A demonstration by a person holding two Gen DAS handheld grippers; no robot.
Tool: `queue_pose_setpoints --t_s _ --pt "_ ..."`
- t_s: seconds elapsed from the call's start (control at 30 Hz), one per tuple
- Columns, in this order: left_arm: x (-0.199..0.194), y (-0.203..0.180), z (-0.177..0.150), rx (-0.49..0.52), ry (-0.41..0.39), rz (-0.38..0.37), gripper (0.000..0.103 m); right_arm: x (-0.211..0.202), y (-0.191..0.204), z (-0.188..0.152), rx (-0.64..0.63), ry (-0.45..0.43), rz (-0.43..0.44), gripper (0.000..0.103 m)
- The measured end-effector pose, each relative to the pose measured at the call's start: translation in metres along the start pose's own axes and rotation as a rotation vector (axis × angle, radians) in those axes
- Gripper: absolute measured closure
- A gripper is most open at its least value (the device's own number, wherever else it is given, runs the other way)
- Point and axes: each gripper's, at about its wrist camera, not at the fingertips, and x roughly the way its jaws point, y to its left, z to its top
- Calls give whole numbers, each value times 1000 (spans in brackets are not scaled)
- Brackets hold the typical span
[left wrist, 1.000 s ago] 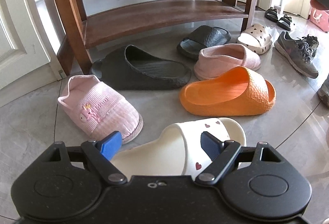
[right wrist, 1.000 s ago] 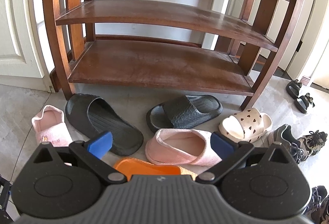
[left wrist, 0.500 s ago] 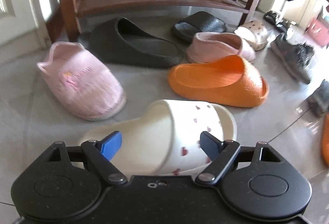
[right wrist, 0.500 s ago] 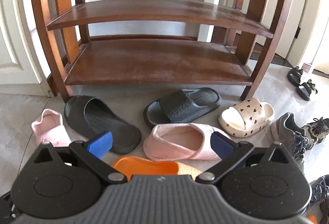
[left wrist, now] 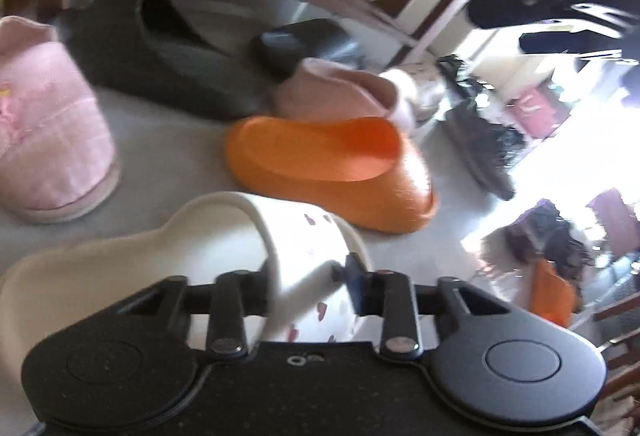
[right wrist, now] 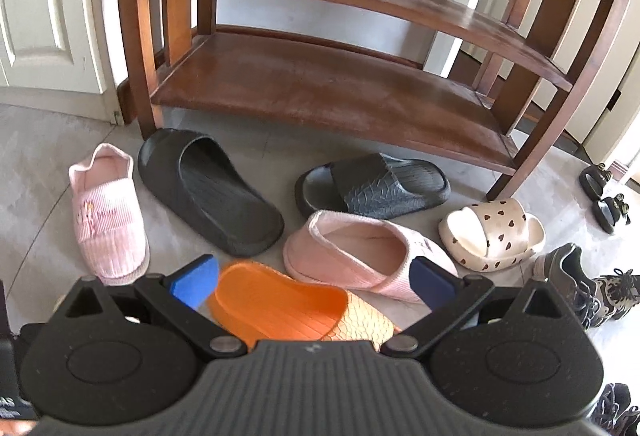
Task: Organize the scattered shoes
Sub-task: 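Close the left tool on the cream heart-print slide and lift it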
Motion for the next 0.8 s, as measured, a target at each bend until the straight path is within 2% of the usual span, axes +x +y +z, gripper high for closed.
queue_pose_setpoints --t_s 0.13,0.2,0.27,0.47,0.63,0.8 --pt "-3 7 -6 -2 -26 -97 94 2 1 3 26 -8 21 0" --pt "-7 10 -11 0 -41 -137 95 1 5 4 14 -24 29 0" --pt "-26 14 -13 -17 -54 -145 94 1 15 4 -25 -45 30 0" --pt "-78 50 -40 -54 -46 -95 94 9 41 4 -92 -19 67 0" --pt "-121 83 -58 -53 3 -51 94 16 73 2 -183 4 94 0" --pt "-148 111 -68 -85 37 11 86 21 105 -4 -270 35 125 0"
